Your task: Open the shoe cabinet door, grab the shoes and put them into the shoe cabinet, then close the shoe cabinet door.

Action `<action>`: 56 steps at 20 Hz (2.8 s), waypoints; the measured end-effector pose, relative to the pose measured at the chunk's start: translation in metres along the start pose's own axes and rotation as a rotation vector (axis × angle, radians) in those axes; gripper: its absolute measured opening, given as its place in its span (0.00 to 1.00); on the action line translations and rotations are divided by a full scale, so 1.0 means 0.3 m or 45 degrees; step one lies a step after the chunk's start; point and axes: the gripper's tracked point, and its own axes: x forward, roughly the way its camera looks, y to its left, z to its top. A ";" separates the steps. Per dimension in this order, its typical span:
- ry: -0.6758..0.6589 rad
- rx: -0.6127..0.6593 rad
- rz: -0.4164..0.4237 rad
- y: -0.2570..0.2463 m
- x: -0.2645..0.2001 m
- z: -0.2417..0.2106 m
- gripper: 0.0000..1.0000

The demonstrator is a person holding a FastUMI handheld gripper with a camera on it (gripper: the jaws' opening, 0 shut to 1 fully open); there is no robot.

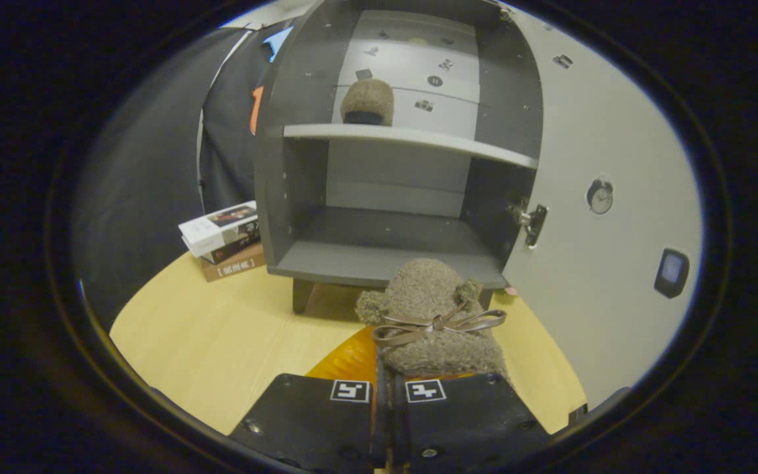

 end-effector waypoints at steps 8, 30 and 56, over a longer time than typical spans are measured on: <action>-0.090 0.051 0.002 -0.116 -0.109 0.350 0.07; -0.279 -0.024 0.108 -0.146 0.391 1.117 0.07; 0.157 0.193 0.116 -0.107 0.704 0.990 0.25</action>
